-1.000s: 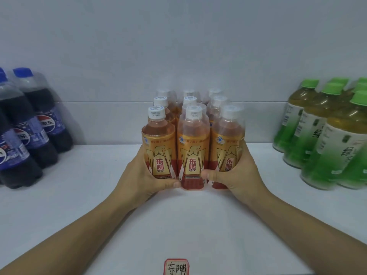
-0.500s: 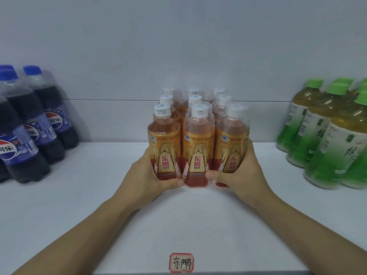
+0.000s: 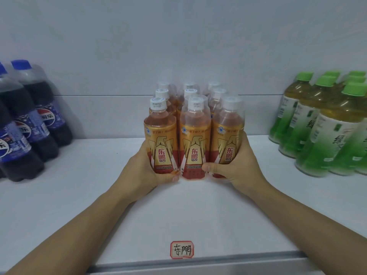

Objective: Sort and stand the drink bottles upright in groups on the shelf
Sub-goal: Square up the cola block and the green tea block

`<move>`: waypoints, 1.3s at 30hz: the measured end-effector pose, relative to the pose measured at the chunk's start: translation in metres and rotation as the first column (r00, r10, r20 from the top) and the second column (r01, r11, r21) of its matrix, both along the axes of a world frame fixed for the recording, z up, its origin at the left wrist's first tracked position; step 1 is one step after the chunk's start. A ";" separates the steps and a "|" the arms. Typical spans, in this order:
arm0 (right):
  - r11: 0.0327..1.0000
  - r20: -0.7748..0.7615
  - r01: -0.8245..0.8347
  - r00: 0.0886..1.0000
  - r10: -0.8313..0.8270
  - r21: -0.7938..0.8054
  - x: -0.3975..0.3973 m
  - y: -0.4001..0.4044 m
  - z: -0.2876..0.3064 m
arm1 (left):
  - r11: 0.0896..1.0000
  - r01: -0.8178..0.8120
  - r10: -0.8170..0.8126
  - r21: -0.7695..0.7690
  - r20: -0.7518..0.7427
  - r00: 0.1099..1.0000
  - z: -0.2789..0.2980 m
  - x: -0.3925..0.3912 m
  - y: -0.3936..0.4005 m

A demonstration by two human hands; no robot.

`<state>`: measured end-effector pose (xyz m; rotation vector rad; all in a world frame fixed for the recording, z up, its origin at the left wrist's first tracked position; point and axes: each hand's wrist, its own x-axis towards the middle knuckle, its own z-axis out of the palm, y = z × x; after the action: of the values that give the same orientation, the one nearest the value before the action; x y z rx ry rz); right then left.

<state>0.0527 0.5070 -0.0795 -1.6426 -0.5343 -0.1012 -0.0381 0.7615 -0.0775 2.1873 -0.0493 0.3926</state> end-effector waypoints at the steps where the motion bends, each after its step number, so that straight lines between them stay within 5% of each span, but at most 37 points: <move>1: 1.000 0.005 0.011 1.000 -0.011 -0.010 0.000 0.000 0.000 | 1.000 -0.004 0.004 0.002 0.007 1.000 0.000 0.000 0.000; 13: 0.991 0.006 0.089 0.996 -0.088 -0.101 -0.015 -0.001 0.010 | 0.996 -0.087 0.088 0.024 -0.031 0.996 0.009 -0.011 -0.006; 16: 0.987 -0.007 0.060 0.998 -0.062 -0.152 -0.017 -0.004 0.014 | 0.979 -0.098 0.126 0.177 -0.159 0.979 0.018 -0.018 -0.001; 19: 0.957 -0.052 0.021 0.998 -0.038 -0.288 -0.023 -0.017 0.019 | 0.861 -0.090 0.287 0.500 -0.333 0.898 0.029 -0.042 0.011; 21: 0.838 -0.007 0.086 0.994 -0.107 -0.539 -0.030 -0.033 0.021 | 0.809 -0.052 0.333 0.586 -0.383 0.861 0.034 -0.068 0.010; 23: 0.553 0.154 0.203 0.979 -0.134 -0.808 -0.037 -0.052 0.027 | 0.809 -0.011 0.290 0.587 -0.383 0.877 0.044 -0.085 -0.004; 25: 0.338 0.237 0.242 0.970 -0.057 -0.909 -0.045 -0.069 0.036 | 0.860 0.050 0.154 0.507 -0.352 0.923 0.055 -0.090 -0.031; 29: 0.288 0.310 0.298 0.951 -0.005 -0.910 -0.057 -0.114 0.052 | 0.957 0.204 -0.146 0.206 -0.263 0.954 0.066 -0.077 -0.107; 34: 0.496 0.396 0.392 0.912 -0.104 -0.775 -0.049 -0.201 0.053 | 0.969 0.203 -0.234 -0.140 -0.259 0.937 0.063 -0.016 -0.194; 39: 0.686 0.705 0.686 0.610 -0.362 -0.242 -0.009 -0.302 0.050 | 0.881 -0.018 -0.182 -0.474 -0.372 0.910 0.050 0.061 -0.270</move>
<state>0.0442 0.2048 -0.0296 -2.2559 -0.5367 -1.0879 0.0227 0.4917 -0.0275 1.7333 0.1663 -0.1085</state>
